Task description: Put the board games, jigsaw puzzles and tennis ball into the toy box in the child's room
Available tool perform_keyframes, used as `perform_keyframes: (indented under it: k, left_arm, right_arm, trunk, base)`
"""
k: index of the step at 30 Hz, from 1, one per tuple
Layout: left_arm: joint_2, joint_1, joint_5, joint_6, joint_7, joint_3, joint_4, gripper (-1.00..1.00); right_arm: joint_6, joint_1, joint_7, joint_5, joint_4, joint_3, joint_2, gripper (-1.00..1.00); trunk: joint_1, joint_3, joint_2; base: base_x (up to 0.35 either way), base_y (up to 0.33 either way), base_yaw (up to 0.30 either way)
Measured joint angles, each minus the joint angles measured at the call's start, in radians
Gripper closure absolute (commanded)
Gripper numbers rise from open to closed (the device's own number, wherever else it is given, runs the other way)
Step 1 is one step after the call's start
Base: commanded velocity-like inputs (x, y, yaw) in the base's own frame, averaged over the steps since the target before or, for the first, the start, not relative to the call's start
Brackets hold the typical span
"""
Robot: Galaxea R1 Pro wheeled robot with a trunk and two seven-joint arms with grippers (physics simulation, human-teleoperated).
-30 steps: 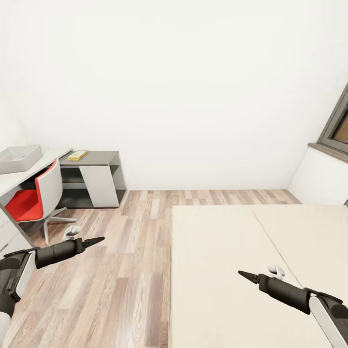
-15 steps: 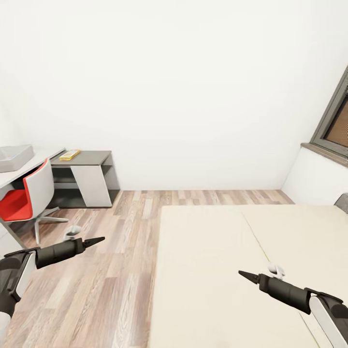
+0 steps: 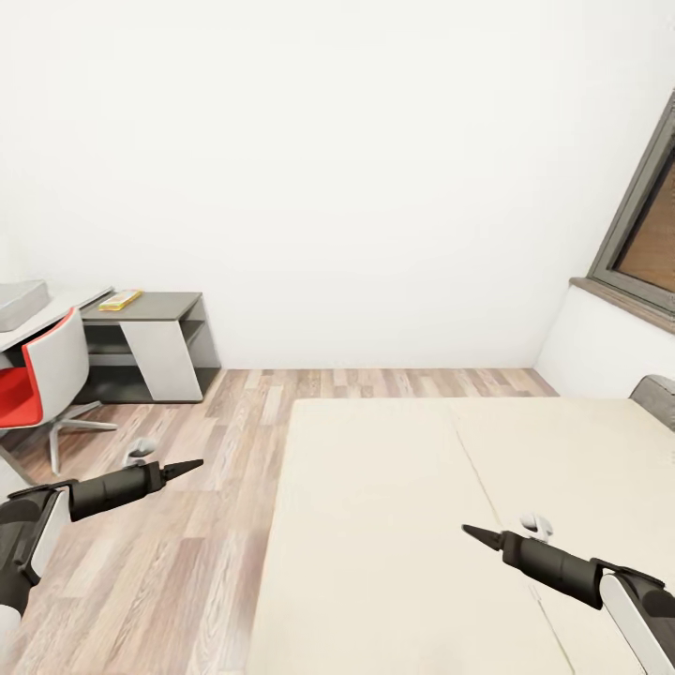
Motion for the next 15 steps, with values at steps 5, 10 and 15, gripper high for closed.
perform_keyframes:
  k: [5, 10, 15]
  left_arm:
    - [0.000, 0.000, 0.000, 0.000, 0.000, 0.000, 0.000, -1.00]
    - [0.000, 0.000, 0.000, 0.000, 0.000, 0.000, 0.000, -1.00]
    - [-0.001, 0.000, 0.000, 0.000, 0.000, 0.000, 0.000, -1.00]
  right_arm:
    - [0.000, 0.000, 0.000, 0.000, 0.000, 0.000, 0.000, -1.00]
    - [0.000, 0.000, 0.000, 0.000, 0.000, 0.000, 0.000, -1.00]
    - [0.000, 0.000, 0.000, 0.000, 0.000, 0.000, 0.000, -1.00]
  trunk:
    - [0.000, 0.000, 0.000]
    - [0.000, 0.000, 0.000]
    - [0.000, 0.000, 0.000]
  base:
    - [0.000, -0.304, 0.000]
    - [0.000, -0.304, 0.000]
    - [0.000, -0.304, 0.000]
